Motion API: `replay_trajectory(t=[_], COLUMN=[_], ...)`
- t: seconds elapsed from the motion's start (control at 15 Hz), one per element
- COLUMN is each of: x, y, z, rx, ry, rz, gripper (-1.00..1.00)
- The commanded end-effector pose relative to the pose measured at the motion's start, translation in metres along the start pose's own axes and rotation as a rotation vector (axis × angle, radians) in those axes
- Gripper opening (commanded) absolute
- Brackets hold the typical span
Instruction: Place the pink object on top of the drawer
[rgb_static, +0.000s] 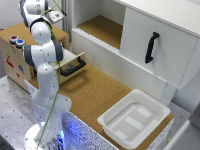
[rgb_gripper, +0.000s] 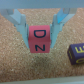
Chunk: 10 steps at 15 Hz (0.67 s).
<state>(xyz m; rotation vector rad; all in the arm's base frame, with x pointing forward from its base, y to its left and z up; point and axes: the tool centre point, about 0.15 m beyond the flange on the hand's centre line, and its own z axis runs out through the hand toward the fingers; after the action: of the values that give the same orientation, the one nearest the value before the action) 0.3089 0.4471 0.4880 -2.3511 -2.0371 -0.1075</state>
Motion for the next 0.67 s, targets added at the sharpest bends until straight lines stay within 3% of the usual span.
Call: replay_trajectory(t=[0.0,0.13,0.27,0.4,0.47,0.6], x=[0.005,0.004,0.001,0.000,0.006,0.011], y=[-0.010,-0.019,-0.029,-0.036,-0.037,-0.034], z=[-0.008,-0.002,0.008,0.017,0.022,0.029], rx=[-0.068,-0.057,-0.051,-0.083,-0.116,-0.153], ry=[0.013,0.021,0.082,0.140,0.073,0.026], rz=[0.263,0.402,0.526,0.674,0.707,0.778], gripper=[-1.00,-1.00,-1.00,-1.00,-1.00,-1.00])
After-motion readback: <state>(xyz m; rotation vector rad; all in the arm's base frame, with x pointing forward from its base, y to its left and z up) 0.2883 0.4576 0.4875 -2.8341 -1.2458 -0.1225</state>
